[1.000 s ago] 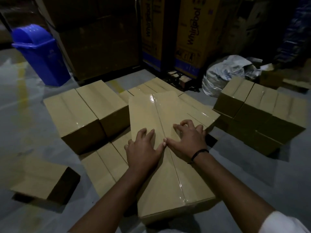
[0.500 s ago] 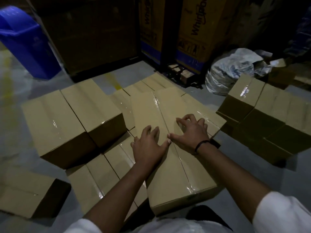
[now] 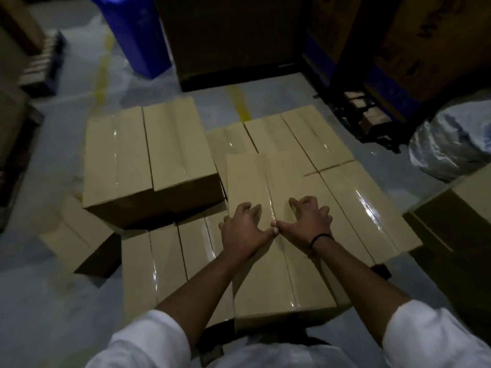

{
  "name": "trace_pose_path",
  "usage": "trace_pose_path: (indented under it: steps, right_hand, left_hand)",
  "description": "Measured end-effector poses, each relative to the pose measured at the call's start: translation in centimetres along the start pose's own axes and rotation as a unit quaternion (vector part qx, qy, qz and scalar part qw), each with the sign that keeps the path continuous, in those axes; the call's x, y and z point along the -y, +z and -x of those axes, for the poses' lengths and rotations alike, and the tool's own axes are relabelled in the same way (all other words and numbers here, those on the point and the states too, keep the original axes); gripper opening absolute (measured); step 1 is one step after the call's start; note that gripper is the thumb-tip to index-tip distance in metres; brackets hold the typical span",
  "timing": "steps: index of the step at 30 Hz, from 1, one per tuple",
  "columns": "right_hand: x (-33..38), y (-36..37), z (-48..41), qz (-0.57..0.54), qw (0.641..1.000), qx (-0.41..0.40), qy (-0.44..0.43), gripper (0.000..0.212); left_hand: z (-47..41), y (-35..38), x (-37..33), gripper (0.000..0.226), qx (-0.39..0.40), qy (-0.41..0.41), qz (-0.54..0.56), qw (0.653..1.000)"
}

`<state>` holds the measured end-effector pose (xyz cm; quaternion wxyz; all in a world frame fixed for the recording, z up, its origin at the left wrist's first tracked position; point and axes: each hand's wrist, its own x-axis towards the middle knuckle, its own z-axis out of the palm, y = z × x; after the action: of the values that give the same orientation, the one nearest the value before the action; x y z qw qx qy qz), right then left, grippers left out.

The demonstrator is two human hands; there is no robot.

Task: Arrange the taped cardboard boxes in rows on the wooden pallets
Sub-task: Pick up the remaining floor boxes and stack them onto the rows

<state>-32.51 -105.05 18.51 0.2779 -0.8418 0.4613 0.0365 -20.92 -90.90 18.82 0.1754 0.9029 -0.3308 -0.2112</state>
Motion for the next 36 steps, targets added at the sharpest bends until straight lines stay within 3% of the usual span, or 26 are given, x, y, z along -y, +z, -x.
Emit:
trace_pose_path:
  steps: [5,12,18,22,29,36]
  right_hand:
    - [-1.6,-0.5,-6.3,0.006,0.998,0.051,-0.021,0.096]
    - [-1.4,0.7,-13.7,0.004,0.995,0.077,-0.066,0.09]
    - [-3.3,3.7,-18.8,-0.008,0.984,0.16,-0.082,0.084]
    - [-6.8,5.7,-18.0,0.106,0.958,0.233,-0.132,0.095]
    - [-10.9,6.0,-13.1,0.232,0.907,0.261,-0.236,0.117]
    - [-12.6,6.0,-10.6,0.291,0.866,0.284,-0.291,0.138]
  left_hand:
    - [-4.7,2.2,-2.4,0.089,-0.019,-0.069,0.004,0.997]
    - [-10.2,3.9,-1.8,0.087,-0.028,-0.104,0.025,0.994]
    - [-13.5,7.8,1.6,0.095,0.041,-0.147,0.091,0.984]
    - [-11.4,11.7,1.9,0.109,0.119,-0.128,0.011,0.984]
    - [-5.1,14.9,-0.7,0.136,0.195,-0.079,-0.089,0.973]
    - [-3.2,14.9,-0.8,0.144,0.209,-0.038,-0.144,0.967]
